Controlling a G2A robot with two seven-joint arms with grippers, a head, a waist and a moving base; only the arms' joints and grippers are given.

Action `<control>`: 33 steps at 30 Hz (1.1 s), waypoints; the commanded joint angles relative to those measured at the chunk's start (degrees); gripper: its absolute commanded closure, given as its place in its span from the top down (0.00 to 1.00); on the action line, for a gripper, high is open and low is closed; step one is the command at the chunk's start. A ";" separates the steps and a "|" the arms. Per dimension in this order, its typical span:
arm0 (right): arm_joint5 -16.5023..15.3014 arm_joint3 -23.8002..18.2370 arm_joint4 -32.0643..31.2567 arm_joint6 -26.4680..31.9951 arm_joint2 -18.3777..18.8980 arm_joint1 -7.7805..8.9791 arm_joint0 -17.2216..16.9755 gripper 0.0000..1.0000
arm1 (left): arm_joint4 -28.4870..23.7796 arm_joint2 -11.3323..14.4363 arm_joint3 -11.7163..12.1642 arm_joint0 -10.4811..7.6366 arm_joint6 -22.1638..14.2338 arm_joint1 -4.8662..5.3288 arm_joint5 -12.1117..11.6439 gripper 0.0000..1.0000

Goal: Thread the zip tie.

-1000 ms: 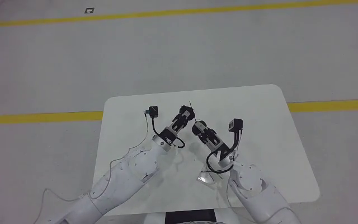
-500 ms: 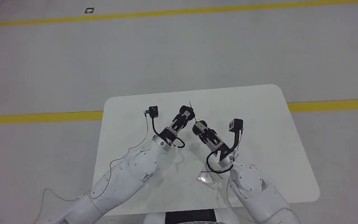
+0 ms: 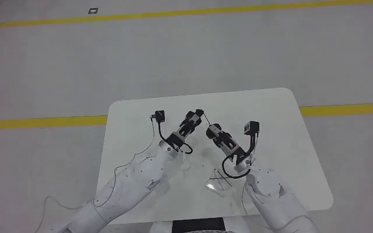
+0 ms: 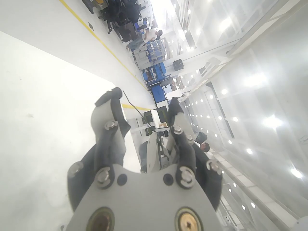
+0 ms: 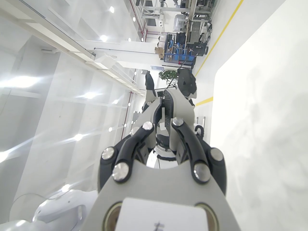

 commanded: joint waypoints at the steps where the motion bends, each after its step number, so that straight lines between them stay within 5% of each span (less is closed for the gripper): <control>1: 0.00 -0.28 0.55 1.85 1.38 0.21 -0.14 0.00 | -0.16 -1.19 -0.20 0.48 -0.91 0.20 -0.08 1.00; 5: 0.00 -1.02 2.25 8.13 4.41 0.80 -0.59 0.00 | -2.63 -5.00 -3.11 2.36 -7.46 1.31 -0.08 1.00; 8: 0.00 -1.01 3.87 14.07 6.76 1.33 -0.62 0.00 | -5.08 -8.71 -5.13 4.79 -16.13 2.72 -0.08 1.00; 16: 0.06 1.06 6.95 23.65 9.16 2.14 0.37 0.00 | -11.44 -16.60 -4.33 8.24 -32.22 5.34 1.83 1.00; 26: 0.22 1.11 7.06 23.59 9.10 2.14 0.37 0.00 | -12.89 -16.38 -4.29 8.46 -33.48 5.27 1.86 1.00; 29: 1.14 2.22 9.41 28.73 9.00 2.42 1.38 0.00 | -18.88 -17.50 -1.61 7.40 -42.35 5.54 2.40 1.00; 33: 2.74 5.03 13.38 38.64 10.25 3.17 3.21 0.00 | -24.34 -20.19 2.28 5.35 -58.83 6.53 3.35 1.00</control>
